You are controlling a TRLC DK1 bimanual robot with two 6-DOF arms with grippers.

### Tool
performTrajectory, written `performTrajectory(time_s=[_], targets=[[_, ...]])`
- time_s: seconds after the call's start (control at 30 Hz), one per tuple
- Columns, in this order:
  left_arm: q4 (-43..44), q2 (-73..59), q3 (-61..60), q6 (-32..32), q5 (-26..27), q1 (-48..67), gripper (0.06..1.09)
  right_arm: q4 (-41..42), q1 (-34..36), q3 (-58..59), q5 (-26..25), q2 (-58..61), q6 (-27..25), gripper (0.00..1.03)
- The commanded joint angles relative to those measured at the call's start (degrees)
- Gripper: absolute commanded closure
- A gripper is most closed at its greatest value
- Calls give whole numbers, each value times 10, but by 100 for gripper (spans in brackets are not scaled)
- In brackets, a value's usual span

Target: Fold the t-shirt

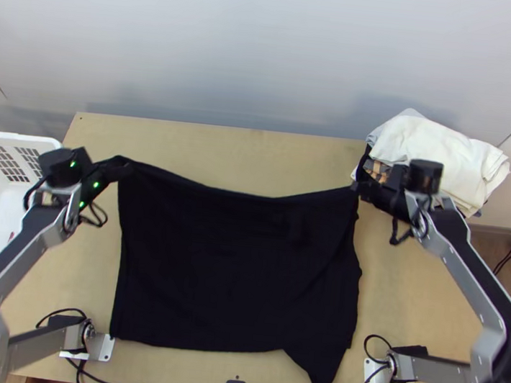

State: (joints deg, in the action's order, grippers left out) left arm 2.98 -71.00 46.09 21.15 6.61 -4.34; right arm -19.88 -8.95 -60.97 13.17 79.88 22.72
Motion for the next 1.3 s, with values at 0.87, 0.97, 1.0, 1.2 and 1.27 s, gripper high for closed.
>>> performTrajectory(time_s=[0.87,0.97,1.0,1.2,1.27], targets=[[-354,-404,408,25,44,-32,105,-330,-3,-463,-36,417,65,100],[-426,-398,427,24,46,-30,105,-411,-13,-495,-35,419,72,100],[-446,-395,430,23,47,-30,105,-430,-18,-497,-36,413,73,100],[-553,-374,451,13,61,-37,105,-537,-34,-488,-16,383,73,100],[-565,-365,450,10,67,-38,105,-539,-36,-462,3,360,70,100]])
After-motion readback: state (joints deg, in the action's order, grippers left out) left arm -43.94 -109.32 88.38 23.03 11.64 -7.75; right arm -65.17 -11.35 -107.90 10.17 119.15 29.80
